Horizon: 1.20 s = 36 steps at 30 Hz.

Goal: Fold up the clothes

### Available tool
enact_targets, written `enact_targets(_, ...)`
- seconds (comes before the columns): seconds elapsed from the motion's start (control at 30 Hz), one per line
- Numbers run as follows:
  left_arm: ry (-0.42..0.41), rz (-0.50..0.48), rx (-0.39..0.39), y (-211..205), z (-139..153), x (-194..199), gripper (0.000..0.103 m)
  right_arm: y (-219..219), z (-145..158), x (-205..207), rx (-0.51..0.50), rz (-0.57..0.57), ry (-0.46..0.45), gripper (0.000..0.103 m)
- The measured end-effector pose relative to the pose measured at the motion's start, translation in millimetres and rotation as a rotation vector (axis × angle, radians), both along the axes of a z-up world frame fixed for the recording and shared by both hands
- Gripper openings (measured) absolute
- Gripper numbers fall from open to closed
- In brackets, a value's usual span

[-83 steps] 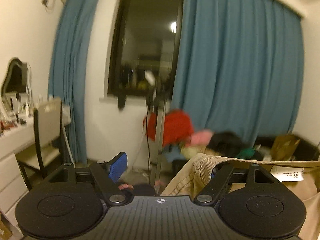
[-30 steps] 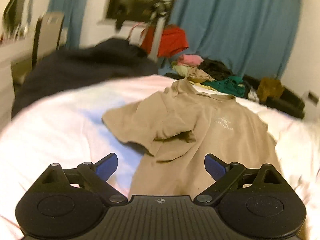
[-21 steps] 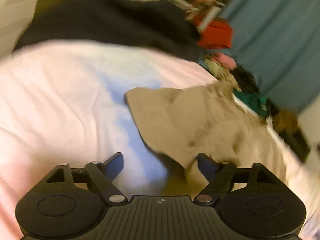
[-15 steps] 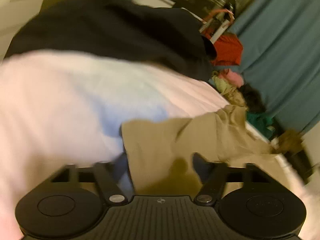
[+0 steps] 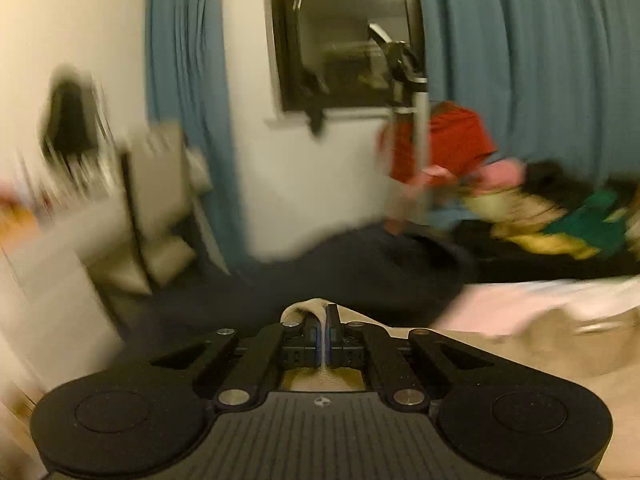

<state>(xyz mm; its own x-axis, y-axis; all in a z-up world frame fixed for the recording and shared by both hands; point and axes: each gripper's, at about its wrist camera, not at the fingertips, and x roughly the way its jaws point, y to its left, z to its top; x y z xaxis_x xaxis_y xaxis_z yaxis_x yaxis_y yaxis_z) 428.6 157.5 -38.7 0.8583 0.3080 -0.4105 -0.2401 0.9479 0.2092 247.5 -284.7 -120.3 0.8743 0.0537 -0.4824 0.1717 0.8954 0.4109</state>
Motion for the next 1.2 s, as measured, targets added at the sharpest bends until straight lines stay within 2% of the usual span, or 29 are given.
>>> enact_targets(0.07,0.029,0.051,0.145,-10,-10,18,0.002,1,-2,3,-0.006,0.004,0.007,0.089)
enact_targets(0.13,0.094,0.078,0.15,-14,-29,30,0.003,3,-3,5,-0.025,0.009,0.007,0.088)
enact_targets(0.17,0.099,0.069,0.104,-14,-36,27,0.005,4,-2,6,-0.037,0.012,0.006,0.088)
enact_targets(0.2,0.104,0.061,0.059,-14,-43,23,0.015,5,-2,6,-0.049,0.014,0.004,0.088)
enact_targets(0.23,0.109,0.052,0.013,-14,-50,19,0.029,7,-2,7,-0.059,0.015,0.001,0.088)
enact_targets(0.3,0.139,0.053,-0.048,-15,-58,5,0.042,9,-2,8,-0.072,0.02,-0.004,0.088)
enact_targets(0.43,0.267,-0.006,-0.279,-2,-57,-65,0.043,12,-1,7,-0.066,0.041,-0.01,0.088)
enact_targets(0.53,0.377,-0.044,-0.399,4,-54,-140,0.043,11,5,2,-0.053,0.049,-0.027,0.088)
enact_targets(0.7,0.593,-0.066,-0.623,9,-70,-253,0.041,10,13,-13,-0.023,0.066,-0.042,0.088)
enact_targets(0.77,0.655,-0.074,-0.677,7,-82,-292,0.034,11,16,-23,-0.024,0.07,-0.038,0.088)
enact_targets(0.87,0.659,-0.121,-0.667,-3,-82,-325,0.024,12,21,-41,-0.023,0.074,-0.028,0.088)
enact_targets(0.97,0.633,-0.174,-0.698,-8,-81,-346,0.024,12,23,-64,-0.016,0.071,-0.011,0.088)
enact_targets(1.0,0.621,-0.183,-0.708,-8,-80,-350,0.025,13,23,-71,-0.011,0.074,-0.002,0.088)
enact_targets(1.13,0.609,-0.196,-0.762,-2,-86,-359,0.04,18,18,-93,-0.001,0.117,0.04,0.088)
enact_targets(1.2,0.602,-0.195,-0.798,4,-91,-366,0.042,23,14,-99,0.001,0.131,0.068,0.088)
